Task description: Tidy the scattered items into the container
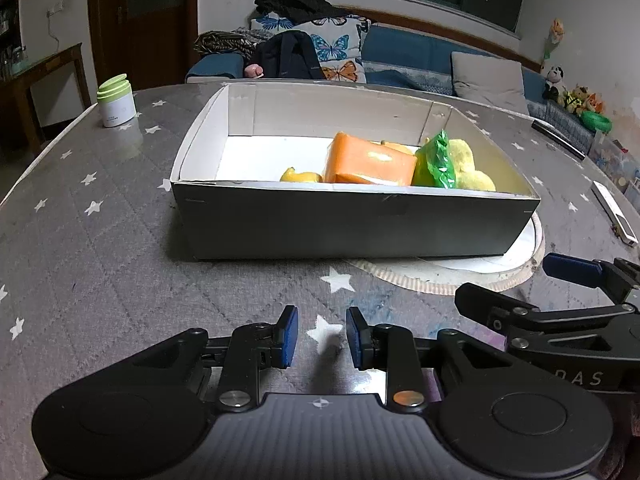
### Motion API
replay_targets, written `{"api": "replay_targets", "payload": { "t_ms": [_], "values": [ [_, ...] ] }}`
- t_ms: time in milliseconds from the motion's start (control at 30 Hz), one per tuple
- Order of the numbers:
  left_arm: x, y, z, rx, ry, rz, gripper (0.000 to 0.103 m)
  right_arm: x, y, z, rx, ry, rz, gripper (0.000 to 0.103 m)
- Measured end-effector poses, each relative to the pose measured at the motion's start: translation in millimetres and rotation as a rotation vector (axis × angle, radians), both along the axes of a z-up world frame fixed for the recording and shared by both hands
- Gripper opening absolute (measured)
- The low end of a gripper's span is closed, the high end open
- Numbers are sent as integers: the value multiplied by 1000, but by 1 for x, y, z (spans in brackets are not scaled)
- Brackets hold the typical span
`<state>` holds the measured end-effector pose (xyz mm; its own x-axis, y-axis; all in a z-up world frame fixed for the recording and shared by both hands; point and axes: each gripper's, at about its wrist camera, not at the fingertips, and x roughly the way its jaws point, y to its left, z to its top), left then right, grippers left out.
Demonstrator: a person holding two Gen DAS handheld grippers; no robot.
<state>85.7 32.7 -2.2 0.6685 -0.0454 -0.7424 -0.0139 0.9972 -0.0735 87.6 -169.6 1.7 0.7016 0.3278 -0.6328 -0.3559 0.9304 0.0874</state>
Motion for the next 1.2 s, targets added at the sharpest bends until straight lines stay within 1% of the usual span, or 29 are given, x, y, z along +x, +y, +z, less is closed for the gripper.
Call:
{"api": "replay_targets", "payload": {
  "t_ms": [267,433,867,1200],
  "values": [
    [2,-4,-1,28,13,2,29,1,0,-1,-6,5,-8,103],
    [5,-6,-4,55,37,18,29,1,0,-4,-12,13,-11,103],
    [4,-5,-5,59,31,21,29,-1,1,-6,-18,17,-8,103],
    [5,-2,-4,49,27,36,29,-2,1,-7,-17,14,-9,103]
  ]
}}
